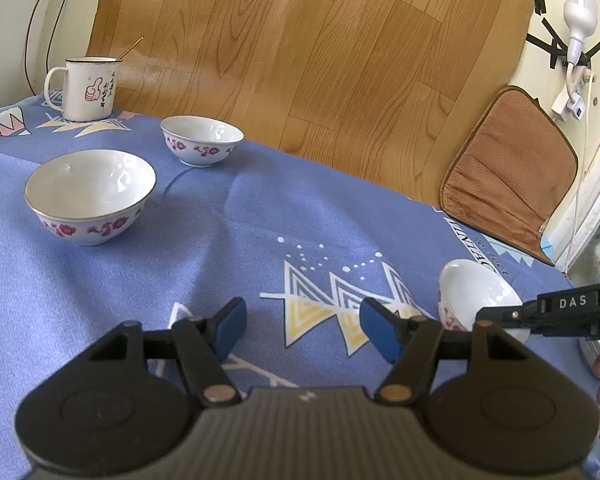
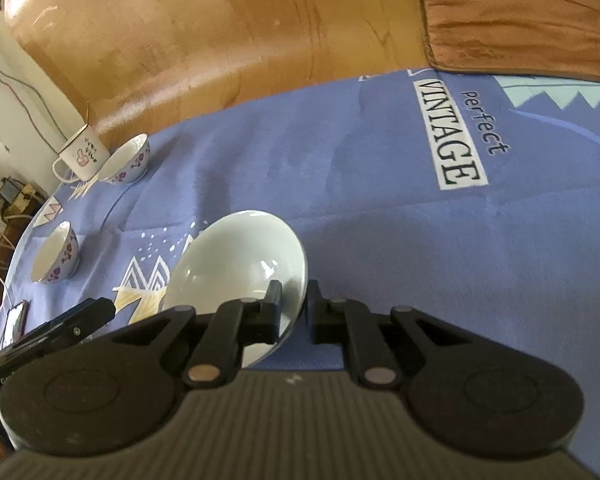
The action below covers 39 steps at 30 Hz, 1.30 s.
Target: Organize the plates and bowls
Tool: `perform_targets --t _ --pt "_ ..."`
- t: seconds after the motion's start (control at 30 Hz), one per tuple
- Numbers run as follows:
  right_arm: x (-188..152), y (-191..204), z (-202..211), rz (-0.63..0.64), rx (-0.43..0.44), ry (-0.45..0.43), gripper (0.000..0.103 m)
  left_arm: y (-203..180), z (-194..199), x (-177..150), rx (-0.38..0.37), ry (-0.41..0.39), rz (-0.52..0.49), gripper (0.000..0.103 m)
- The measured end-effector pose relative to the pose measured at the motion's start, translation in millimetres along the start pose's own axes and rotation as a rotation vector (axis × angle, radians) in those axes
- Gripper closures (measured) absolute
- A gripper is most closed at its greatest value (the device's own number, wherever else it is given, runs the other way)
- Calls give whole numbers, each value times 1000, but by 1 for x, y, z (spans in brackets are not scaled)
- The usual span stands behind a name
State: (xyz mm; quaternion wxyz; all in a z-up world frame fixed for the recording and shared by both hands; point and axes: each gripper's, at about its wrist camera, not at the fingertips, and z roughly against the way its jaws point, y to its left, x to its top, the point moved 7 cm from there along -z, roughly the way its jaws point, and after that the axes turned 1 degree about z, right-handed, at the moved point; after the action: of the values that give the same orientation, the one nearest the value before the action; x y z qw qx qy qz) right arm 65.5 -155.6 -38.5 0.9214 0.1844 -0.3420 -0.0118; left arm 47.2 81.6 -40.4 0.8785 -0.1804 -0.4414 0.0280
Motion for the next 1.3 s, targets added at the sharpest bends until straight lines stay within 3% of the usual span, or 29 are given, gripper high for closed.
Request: perform_targets --t 0.37,0.83,1.3 --pt "-8 -7 17 -17 10 6 92 -1 0 0 2 2 -6 38" --pt "-10 -22 12 -133 50 14 89 -1 -1 1 5 4 -14 37" --pt "-7 -25 21 -100 14 -33 95 -2 -2 1 14 5 -24 37"
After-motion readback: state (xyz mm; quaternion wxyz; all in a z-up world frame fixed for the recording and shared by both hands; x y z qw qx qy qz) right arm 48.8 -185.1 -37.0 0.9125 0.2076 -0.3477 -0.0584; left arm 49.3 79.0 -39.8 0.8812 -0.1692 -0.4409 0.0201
